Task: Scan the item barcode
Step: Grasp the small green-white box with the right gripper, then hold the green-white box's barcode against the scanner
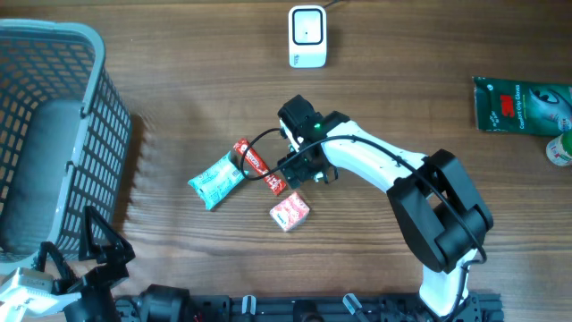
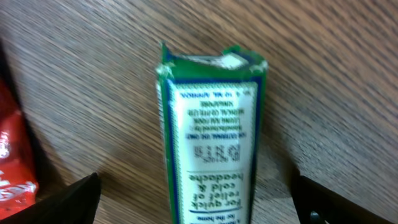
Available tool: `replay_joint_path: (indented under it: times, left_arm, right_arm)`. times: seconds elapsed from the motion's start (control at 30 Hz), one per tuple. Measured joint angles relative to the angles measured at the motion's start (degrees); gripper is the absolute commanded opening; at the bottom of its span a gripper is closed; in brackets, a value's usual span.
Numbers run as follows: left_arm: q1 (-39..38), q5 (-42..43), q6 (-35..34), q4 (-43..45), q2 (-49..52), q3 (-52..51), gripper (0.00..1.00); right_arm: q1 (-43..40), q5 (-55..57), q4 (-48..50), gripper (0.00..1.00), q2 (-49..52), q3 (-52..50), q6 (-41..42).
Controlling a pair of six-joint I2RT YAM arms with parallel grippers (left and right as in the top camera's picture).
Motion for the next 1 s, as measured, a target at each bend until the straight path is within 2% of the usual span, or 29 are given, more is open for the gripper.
replay_joint_path:
  times: [0.1,0.23,0.3,0.37,0.4,0.53,0.63,0.7,0.77,0.83,1.0]
  left_arm:
    - [0.0,0.0,0.0,0.0,0.0,0.0,1.00]
    - [0.0,0.0,0.0,0.0,0.0,0.0,1.00]
    - [0.0,0.0,0.0,0.0,0.0,0.0,1.00]
    - [0.0,0.0,0.0,0.0,0.0,0.0,1.00]
    - [0.0,0.0,0.0,0.0,0.0,0.0,1.00]
    - [0.0,0.0,0.0,0.0,0.0,0.0,1.00]
    - [0.0,0.0,0.0,0.0,0.0,0.0,1.00]
    - [0.0,0.0,0.0,0.0,0.0,0.0,1.00]
    - [0.0,0.0,0.0,0.0,0.0,0.0,1.00]
    - [0.0,0.0,0.0,0.0,0.0,0.0,1.00]
    - [0.0,0.0,0.0,0.0,0.0,0.0,1.00]
  right_arm:
    - [-0.3,0.5,-3.6,0.88,-0.1,-0.1,1.1]
    - [-0.4,0.7,-2.0,0.79,-1.5,-2.6,3.4]
    - [-0.4,0.7,-0.6,0.69,-1.7,-3.2,3.8]
    - [-0.4,0.9,1.2,0.44,-2.0,-3.7,4.5]
    - [-0.4,0.9,1.8,0.26,-2.0,-3.7,4.5]
    - [-0.7,0.9,5.1,0.04,-1.9,-4.0,5.2]
    - [-1.0,-0.4,2.8,0.04,-1.4,-2.4,5.2]
    - [-1.7,-4.5,-3.0,0.04,0.3,1.2,4.0]
    - [-1.9,-13.2,-14.1,0.04,2.9,6.9,0.2]
    - [-1.8,-20.3,-20.7,0.04,3.6,10.9,-3.7]
    - [-1.8,-39.8,-27.9,0.04,-2.8,14.4,-15.9]
